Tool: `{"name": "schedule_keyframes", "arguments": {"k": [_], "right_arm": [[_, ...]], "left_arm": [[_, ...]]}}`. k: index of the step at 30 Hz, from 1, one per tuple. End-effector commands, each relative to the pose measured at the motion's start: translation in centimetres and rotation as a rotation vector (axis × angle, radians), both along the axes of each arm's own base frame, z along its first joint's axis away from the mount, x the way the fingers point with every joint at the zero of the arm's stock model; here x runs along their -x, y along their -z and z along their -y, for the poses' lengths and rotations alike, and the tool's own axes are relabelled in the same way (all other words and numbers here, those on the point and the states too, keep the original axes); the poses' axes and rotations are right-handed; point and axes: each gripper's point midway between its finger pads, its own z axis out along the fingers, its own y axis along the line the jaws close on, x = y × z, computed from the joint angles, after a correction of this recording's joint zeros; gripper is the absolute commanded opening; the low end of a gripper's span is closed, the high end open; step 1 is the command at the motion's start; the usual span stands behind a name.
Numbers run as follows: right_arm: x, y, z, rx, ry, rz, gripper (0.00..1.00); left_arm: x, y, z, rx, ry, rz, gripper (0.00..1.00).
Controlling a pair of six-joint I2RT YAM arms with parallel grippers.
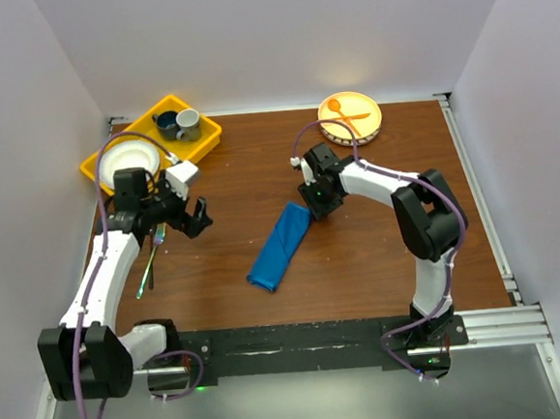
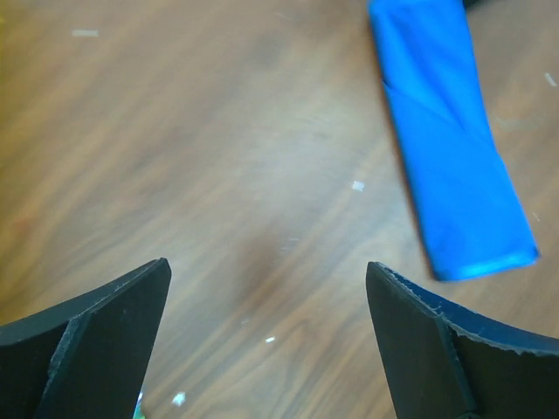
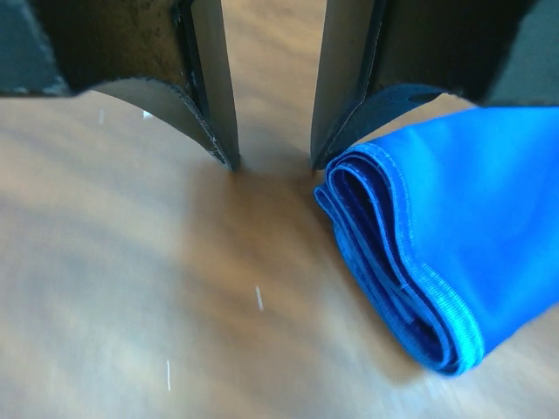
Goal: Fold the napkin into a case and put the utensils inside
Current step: Rotate the smaller rectangle-folded napkin at the center of the board.
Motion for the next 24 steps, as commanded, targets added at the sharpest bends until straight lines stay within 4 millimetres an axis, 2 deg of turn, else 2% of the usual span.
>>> {"name": "schedule_keyframes", "arguments": {"k": [1, 2, 3, 5, 6, 8, 10, 12, 13, 14, 15, 16, 18, 19, 20, 21, 22, 23, 24], "right_arm": [[-3.3, 0.4, -4.1, -0.087, -0.024, 0.056, 0.43], [-3.7, 1.1, -4.9, -0.089, -0.036, 0.057, 0.43], [-5.0, 0.0, -6.2, -0.119, -0.045, 0.090, 0.43], [-5.9, 0.4, -7.4, -0.128, -0.040, 0.085, 0.44], [-7.3, -1.1, -8.4, -0.153, -0.043, 0.122, 0.45], [-8.1, -2.0, -8.7, -0.157, -0.044, 0.144, 0.47], [-9.2, -4.1, -8.4, -0.143, -0.059, 0.212, 0.51], [-9.5, -6.5, -7.9, -0.138, -0.067, 0.269, 0.57], [-9.5, -7.4, -7.6, -0.122, -0.089, 0.299, 0.63], [-9.5, -8.1, -7.2, -0.115, -0.092, 0.314, 0.66], [-9.2, -9.5, -7.0, -0.123, -0.097, 0.342, 0.70], [-9.0, -10.1, -6.7, -0.122, -0.111, 0.355, 0.76], [-8.4, -11.7, -6.3, -0.137, -0.128, 0.390, 0.82], [-8.2, -12.0, -6.2, -0.144, -0.138, 0.396, 0.87], [-7.8, -12.6, -6.3, -0.165, -0.159, 0.396, 0.89], [-7.2, -12.4, -6.2, -0.167, -0.179, 0.388, 0.91], [-6.8, -13.1, -6.1, -0.181, -0.184, 0.393, 0.94], [-6.2, -13.0, -6.2, -0.195, -0.199, 0.371, 0.95], [-5.6, -12.8, -6.2, -0.200, -0.205, 0.354, 0.96]], "left_arm": [[-1.3, -1.4, -3.8, 0.058, -0.198, -0.012, 1.00], [-1.6, -0.6, -4.9, 0.049, -0.248, -0.050, 1.00], [-1.8, -0.1, -7.1, 0.031, -0.321, -0.077, 1.00], [-1.8, 0.8, -9.1, 0.011, -0.374, -0.123, 1.00], [-1.7, 1.0, -10.5, 0.007, -0.404, -0.130, 1.00], [-1.5, 1.5, -12.0, -0.027, -0.400, -0.142, 1.00], [-1.2, 1.6, -13.7, -0.046, -0.394, -0.148, 1.00], [-1.2, 3.1, -15.1, -0.117, -0.376, -0.188, 0.94], [-0.9, 3.5, -15.4, -0.134, -0.366, -0.221, 0.90], [-0.8, 4.5, -16.0, -0.148, -0.375, -0.254, 0.81], [-0.7, 5.0, -16.5, -0.183, -0.365, -0.256, 0.77], [-0.6, 5.5, -16.7, -0.197, -0.349, -0.261, 0.73], [-1.1, 5.7, -16.9, -0.215, -0.329, -0.238, 0.63], [-1.5, 5.6, -16.9, -0.216, -0.319, -0.228, 0.60], [-1.8, 6.0, -16.5, -0.206, -0.294, -0.235, 0.54], [-2.4, 5.4, -16.5, -0.218, -0.266, -0.224, 0.52], [-2.7, 5.6, -16.5, -0.225, -0.249, -0.236, 0.50], [-3.0, 6.4, -16.3, -0.225, -0.228, -0.268, 0.47], [-3.6, 6.1, -16.4, -0.226, -0.231, -0.269, 0.46]]}}
